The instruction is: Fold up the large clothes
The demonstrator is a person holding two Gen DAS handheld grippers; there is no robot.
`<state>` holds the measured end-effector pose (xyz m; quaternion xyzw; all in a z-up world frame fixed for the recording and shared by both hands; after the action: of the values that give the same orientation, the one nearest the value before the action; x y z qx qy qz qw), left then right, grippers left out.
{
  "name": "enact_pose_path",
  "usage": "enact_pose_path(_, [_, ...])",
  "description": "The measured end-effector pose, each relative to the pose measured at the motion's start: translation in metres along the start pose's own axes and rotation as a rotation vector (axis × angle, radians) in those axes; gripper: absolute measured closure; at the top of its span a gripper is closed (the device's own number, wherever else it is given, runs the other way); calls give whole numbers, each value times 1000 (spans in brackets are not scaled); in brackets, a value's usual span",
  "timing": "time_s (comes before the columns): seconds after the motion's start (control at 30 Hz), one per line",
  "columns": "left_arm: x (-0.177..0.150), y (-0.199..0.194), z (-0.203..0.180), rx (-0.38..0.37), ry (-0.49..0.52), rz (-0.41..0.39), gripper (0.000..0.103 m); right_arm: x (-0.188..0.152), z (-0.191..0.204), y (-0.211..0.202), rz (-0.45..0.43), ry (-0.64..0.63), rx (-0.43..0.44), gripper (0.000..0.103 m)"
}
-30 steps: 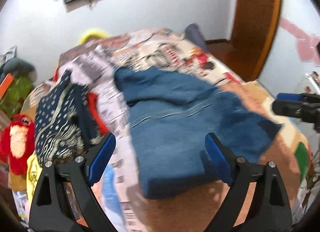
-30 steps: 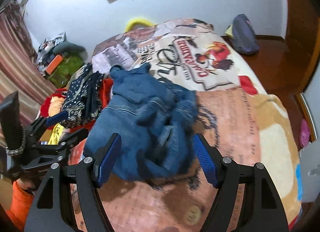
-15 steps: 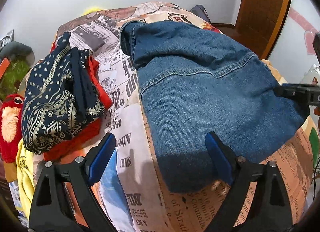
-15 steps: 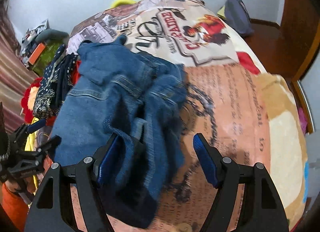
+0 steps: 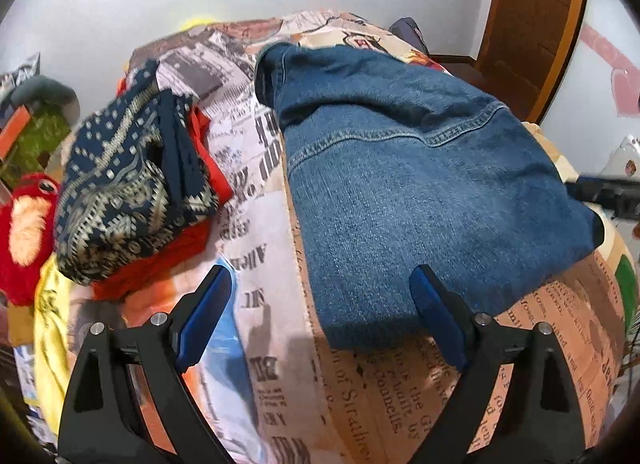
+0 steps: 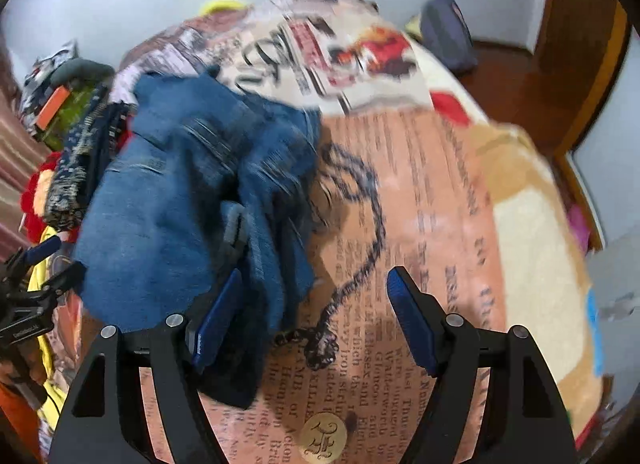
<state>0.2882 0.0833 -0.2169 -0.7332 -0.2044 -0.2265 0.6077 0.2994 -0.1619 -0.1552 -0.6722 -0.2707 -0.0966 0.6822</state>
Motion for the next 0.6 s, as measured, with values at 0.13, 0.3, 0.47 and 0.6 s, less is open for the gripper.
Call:
enact_pose_path(0.13, [6,-13,-3,40,42,-25,12,14,3,-27,-74,0,29,31])
enact_pose_path(0.3, [22,-28,5,43,42,-73,12,28,18,-36,-108,-23,75,31])
enact_pose_path(0.47, [42,-24,20,12,10,-88,12,37,38,-20,-103,-66,140,31])
enact_pose_path(0.6, [52,-4,35,-63,-55,-49,12,44,46,6,-57,-62,160,31])
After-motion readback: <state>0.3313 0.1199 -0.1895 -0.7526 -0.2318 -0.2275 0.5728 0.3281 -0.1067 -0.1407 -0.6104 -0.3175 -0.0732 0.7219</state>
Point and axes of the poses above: each gripper's, at about its wrist camera, not at the fingertips, and y roughly the way its jaws point, z to its left, x to its top, the point moved 1 cm from there along y, roughly the way its jaws point, and after that the axes turned 15 degrees about -x, right-handed, at the moved point
